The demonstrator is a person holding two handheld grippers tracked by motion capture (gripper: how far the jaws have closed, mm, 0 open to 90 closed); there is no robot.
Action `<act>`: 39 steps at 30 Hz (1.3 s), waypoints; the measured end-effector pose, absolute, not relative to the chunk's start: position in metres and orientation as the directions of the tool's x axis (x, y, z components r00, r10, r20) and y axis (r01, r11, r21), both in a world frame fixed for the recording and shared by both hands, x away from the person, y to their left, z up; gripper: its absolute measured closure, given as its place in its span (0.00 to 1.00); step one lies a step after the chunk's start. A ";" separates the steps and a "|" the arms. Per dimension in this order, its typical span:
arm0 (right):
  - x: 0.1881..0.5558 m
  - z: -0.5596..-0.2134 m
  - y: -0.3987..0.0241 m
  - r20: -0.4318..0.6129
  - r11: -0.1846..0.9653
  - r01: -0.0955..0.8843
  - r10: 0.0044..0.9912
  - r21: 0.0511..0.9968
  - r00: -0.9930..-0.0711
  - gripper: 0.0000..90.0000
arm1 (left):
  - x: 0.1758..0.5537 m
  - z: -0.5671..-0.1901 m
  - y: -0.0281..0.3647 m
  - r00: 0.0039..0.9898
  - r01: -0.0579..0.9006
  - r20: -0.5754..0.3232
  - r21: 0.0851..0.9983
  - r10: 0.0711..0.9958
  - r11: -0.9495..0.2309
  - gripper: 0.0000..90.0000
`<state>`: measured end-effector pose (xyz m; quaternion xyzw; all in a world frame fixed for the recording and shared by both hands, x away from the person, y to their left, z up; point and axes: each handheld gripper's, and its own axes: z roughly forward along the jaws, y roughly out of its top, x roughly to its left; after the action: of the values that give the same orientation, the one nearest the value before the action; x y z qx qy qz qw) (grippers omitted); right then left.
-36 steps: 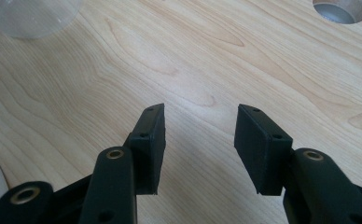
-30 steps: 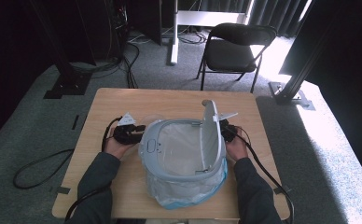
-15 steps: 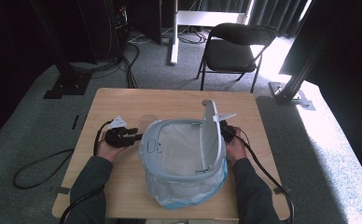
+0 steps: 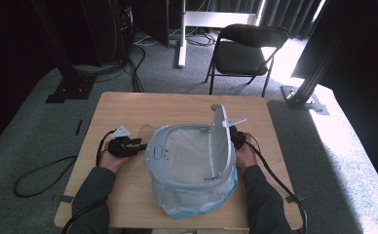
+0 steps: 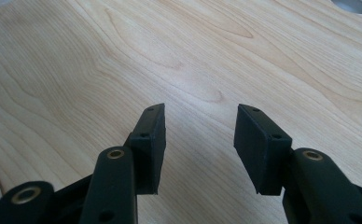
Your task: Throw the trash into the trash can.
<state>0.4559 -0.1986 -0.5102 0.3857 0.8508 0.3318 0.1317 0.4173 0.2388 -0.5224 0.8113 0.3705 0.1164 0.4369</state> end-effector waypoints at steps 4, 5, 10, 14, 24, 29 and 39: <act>0.456 -0.511 -0.198 0.033 0.483 0.570 0.743 0.665 -0.668 0.58 | 0.418 -0.526 0.239 0.695 0.509 -0.139 0.788 0.706 -0.346 0.62; 0.456 -0.511 -0.198 0.032 0.483 0.569 0.743 0.666 -0.669 0.58 | 0.418 -0.527 0.239 0.693 0.510 -0.139 0.788 0.707 -0.344 0.62; 0.456 -0.512 -0.198 0.034 0.482 0.572 0.744 0.664 -0.667 0.58 | 0.417 -0.532 0.239 0.689 0.520 -0.143 0.781 0.711 -0.346 0.62; 0.456 -0.512 -0.197 0.031 0.485 0.571 0.744 0.662 -0.668 0.58 | 0.416 -0.533 0.242 0.688 0.521 -0.150 0.783 0.710 -0.340 0.62; 0.455 -0.514 -0.198 0.024 0.493 0.570 0.742 0.658 -0.670 0.58 | 0.409 -0.502 0.252 0.699 0.450 -0.127 0.843 0.704 -0.295 0.59; 0.455 -0.515 -0.197 0.026 0.491 0.572 0.743 0.657 -0.669 0.58 | 0.412 -0.486 0.249 0.712 0.415 -0.110 0.863 0.694 -0.289 0.57; 0.454 -0.518 -0.200 0.031 0.490 0.578 0.744 0.653 -0.667 0.58 | 0.426 -0.466 0.226 0.782 0.364 -0.086 0.867 0.618 -0.341 0.51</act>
<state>0.4544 -0.1999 -0.5185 0.3871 0.8536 0.3240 0.1286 0.4255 0.2258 -0.4663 0.8083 0.3037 0.1302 0.4873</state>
